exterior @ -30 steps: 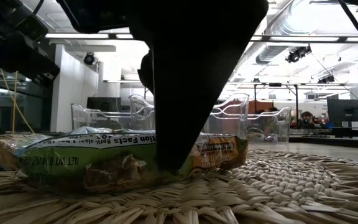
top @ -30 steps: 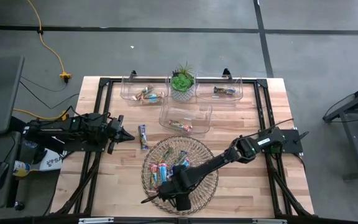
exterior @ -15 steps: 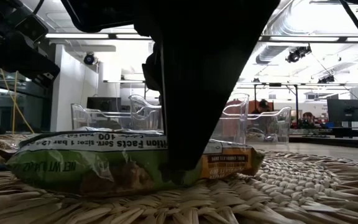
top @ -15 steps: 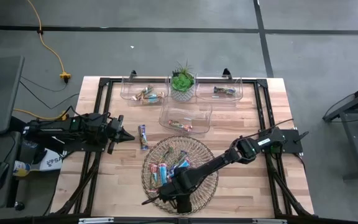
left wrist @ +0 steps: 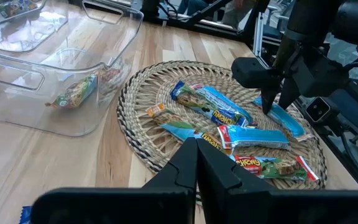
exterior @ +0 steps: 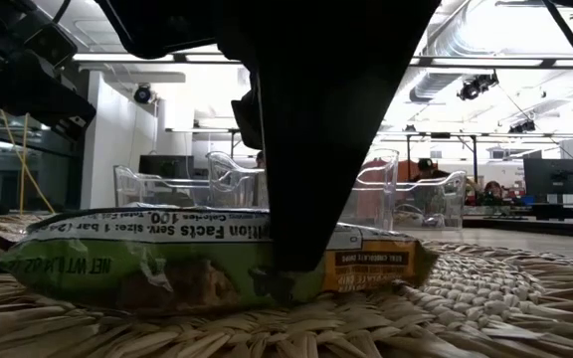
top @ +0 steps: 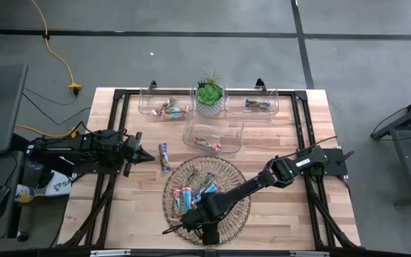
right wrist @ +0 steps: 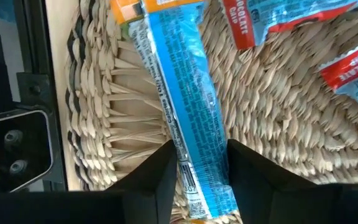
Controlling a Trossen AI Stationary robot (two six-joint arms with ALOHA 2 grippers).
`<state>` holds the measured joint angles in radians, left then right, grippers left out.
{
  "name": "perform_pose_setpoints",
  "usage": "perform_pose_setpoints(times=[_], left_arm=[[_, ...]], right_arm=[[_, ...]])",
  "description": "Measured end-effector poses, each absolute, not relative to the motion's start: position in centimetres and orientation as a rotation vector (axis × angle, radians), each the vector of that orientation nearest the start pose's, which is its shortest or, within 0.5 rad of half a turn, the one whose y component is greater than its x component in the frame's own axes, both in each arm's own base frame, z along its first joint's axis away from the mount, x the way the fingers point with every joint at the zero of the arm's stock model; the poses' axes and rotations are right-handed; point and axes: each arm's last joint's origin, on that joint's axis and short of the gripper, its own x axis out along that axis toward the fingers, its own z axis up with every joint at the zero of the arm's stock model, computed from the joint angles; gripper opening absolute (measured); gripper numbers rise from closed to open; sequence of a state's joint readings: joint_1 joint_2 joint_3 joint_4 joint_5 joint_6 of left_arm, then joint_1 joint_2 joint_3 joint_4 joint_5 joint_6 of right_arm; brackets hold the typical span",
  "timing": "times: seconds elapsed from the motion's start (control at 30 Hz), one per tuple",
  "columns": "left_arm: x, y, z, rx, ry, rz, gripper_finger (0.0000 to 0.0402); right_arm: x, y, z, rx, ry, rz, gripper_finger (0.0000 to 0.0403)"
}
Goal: Pick and place Granola Bars by type
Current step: Put the yellow granola bar into the top left transparent bin
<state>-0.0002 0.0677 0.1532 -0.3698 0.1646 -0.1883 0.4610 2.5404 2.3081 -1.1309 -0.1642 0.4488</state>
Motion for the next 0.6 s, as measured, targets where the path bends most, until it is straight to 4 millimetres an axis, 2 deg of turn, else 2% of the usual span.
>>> perform_pose_setpoints(times=[0.33,0.6], left_arm=[[8.8,-0.5,17.5,-0.210,0.299,-0.137,0.0001],[8.8,-0.5,17.5,-0.210,0.299,-0.136,0.0001]], right_arm=[[45.5,23.2,16.1,0.235,1.453,0.166,0.0095],[46.5,23.4,16.4,0.348,1.370,0.153,0.0083]])
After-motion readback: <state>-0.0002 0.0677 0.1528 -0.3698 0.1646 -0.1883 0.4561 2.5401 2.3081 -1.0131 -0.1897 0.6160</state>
